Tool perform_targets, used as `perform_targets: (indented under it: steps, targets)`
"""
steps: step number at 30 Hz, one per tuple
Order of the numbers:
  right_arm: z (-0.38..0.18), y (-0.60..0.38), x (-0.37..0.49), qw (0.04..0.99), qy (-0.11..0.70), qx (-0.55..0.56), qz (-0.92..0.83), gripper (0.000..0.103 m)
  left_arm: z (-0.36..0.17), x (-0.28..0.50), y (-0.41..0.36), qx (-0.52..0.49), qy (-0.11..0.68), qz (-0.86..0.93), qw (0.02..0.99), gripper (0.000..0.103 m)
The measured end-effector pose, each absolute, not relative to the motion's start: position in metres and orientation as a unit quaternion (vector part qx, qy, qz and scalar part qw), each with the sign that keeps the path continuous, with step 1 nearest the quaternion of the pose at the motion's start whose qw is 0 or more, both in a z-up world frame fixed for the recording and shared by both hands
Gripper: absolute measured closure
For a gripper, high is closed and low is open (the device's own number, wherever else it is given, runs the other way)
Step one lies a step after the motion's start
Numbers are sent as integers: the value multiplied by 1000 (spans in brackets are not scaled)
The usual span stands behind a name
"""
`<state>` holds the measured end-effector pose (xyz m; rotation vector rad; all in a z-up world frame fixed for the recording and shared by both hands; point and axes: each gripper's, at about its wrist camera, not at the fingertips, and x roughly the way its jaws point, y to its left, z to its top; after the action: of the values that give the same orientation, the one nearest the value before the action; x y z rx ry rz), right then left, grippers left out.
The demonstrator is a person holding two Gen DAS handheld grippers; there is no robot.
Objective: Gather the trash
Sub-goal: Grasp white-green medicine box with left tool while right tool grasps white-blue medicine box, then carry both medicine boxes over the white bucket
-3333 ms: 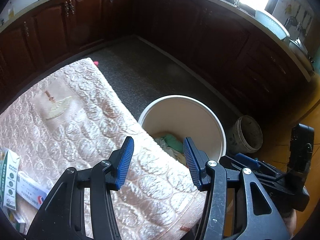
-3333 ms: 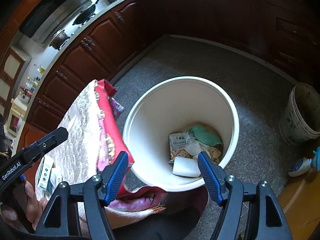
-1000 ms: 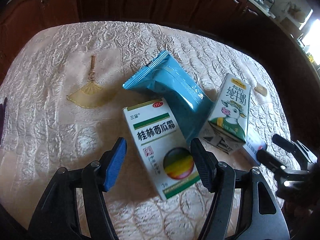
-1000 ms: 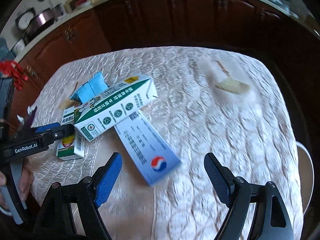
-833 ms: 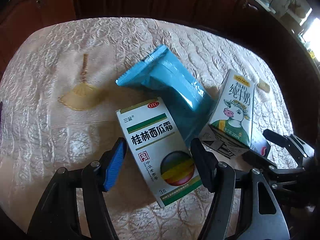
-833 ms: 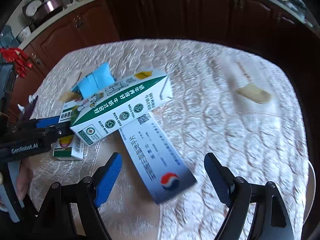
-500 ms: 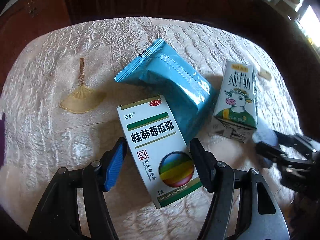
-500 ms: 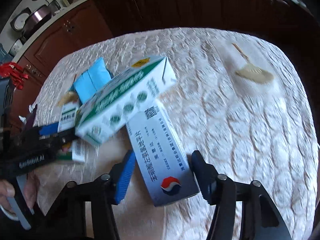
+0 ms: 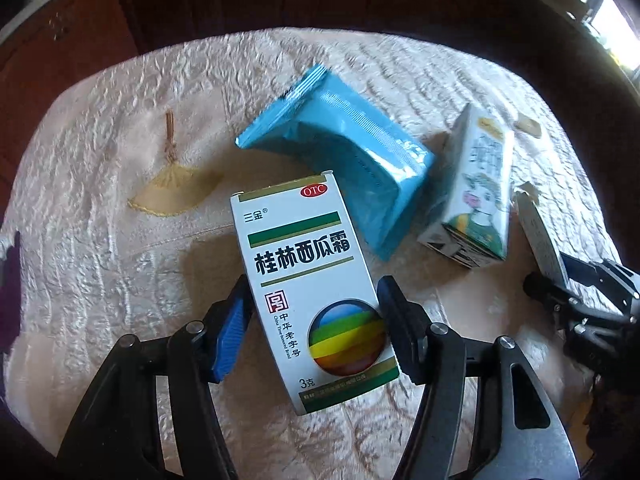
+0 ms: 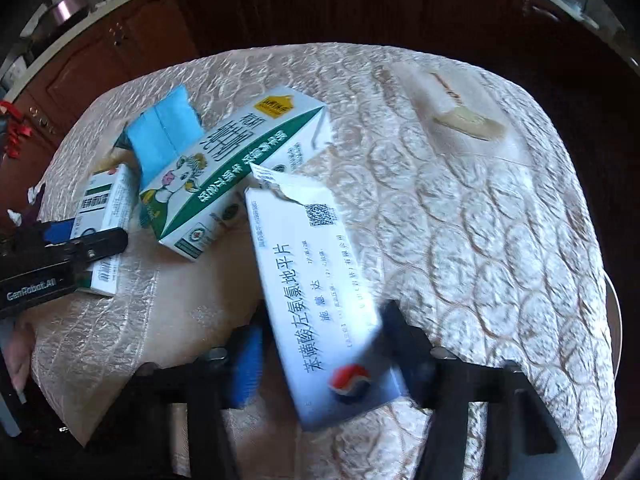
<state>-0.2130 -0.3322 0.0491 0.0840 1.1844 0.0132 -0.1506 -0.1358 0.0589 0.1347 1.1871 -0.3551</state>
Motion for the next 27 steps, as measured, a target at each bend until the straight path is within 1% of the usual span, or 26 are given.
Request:
perform_targets:
  steps: [1,2,10,16,20,27]
  targets:
    - [53,-337,-217,830,554,63,15,52,63,-154,-133,63,550,-167,816,44]
    - [57,-341,-222,832,550,75,19,56,67,-157,-131,60,545,-169,819,45]
    - [105,-350,-251,864,494,93,16,57,115,-184,-124,34,505,-209,837,46]
    - [121,-369,-271,876,469,112,4,57,140,-197,-157,46,481,-248,840,47]
    - [139,-375,-286,883,456,109,-12,57,148,-204,-182,52,475,-271,836,47]
    - [152,-402,-302,889,442,107,-46,57,156,-213,-230,71,466,-305,828,48]
